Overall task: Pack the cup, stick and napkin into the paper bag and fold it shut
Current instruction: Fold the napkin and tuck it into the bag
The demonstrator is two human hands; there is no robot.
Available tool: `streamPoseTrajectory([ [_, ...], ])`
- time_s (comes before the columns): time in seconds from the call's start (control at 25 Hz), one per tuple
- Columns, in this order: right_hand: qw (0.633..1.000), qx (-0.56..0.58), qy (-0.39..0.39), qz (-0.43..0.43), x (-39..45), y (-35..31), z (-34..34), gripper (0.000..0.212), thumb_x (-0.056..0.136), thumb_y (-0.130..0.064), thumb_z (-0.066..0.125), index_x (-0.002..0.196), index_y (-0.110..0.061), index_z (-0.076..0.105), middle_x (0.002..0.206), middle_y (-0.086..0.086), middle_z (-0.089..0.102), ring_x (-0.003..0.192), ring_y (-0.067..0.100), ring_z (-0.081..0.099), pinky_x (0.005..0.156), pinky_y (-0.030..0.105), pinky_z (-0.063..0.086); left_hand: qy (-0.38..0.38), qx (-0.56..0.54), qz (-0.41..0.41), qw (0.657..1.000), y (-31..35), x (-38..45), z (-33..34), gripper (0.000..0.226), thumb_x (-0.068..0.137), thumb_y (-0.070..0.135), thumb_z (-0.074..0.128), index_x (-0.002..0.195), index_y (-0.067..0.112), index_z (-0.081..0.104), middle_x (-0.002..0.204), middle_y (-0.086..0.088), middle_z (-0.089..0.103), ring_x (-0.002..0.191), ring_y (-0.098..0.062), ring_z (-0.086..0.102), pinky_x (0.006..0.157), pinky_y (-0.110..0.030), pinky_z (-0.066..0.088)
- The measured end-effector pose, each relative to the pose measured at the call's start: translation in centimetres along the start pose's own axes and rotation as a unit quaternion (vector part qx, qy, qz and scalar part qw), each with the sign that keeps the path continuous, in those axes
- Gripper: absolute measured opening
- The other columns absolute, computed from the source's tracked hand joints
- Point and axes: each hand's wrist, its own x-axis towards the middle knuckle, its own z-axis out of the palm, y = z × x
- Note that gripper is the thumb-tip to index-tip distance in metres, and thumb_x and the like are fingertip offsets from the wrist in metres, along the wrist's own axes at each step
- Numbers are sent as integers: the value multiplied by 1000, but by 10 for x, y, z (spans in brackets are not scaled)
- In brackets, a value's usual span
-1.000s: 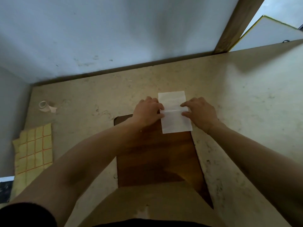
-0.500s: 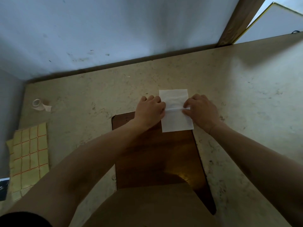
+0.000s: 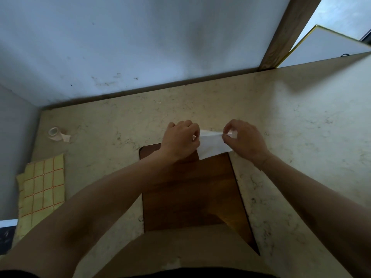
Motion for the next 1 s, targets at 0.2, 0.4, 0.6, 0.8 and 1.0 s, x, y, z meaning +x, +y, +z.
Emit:
streamPoseTrajectory([
  [0.2,992,122,-29,-28,-36,-50,-55,8,87,-23,62,92,-20,56,100,-1,68,86,19,65,73,24,51,18,-188,-23,982,21,-29,-69,6,87,22,62,88,20,56,87,2,63,81,-14,59,79,-31,51],
  [0.4,931,363,-40,8,-91,-119,-129,7,91,-18,56,84,-18,57,84,-1,63,80,15,61,69,25,50,100,-333,-54,936,62,-73,-165,10,85,9,62,84,18,57,79,6,59,74,-9,55,67,-15,44],
  [0.6,812,580,-63,8,-143,-182,-172,17,80,-30,65,90,-16,61,88,0,62,82,15,65,70,35,55,169,-480,-94,856,107,-129,-250,18,86,6,60,75,20,59,71,8,58,66,-2,52,63,-18,42],
  [0.8,778,614,-125,46,-180,-224,-176,46,72,-31,73,113,-10,67,112,14,68,102,30,66,87,53,54,209,-503,-135,828,129,-180,-283,14,85,13,60,75,23,61,75,9,61,74,-12,54,66,-29,43],
  [1.0,779,624,-62,21,-214,-246,-170,22,79,-27,71,97,-15,73,94,7,73,88,24,69,76,44,59,85,-729,-186,653,148,-230,-285,19,84,35,64,85,17,65,75,-1,68,71,-21,65,60,-35,52],
])
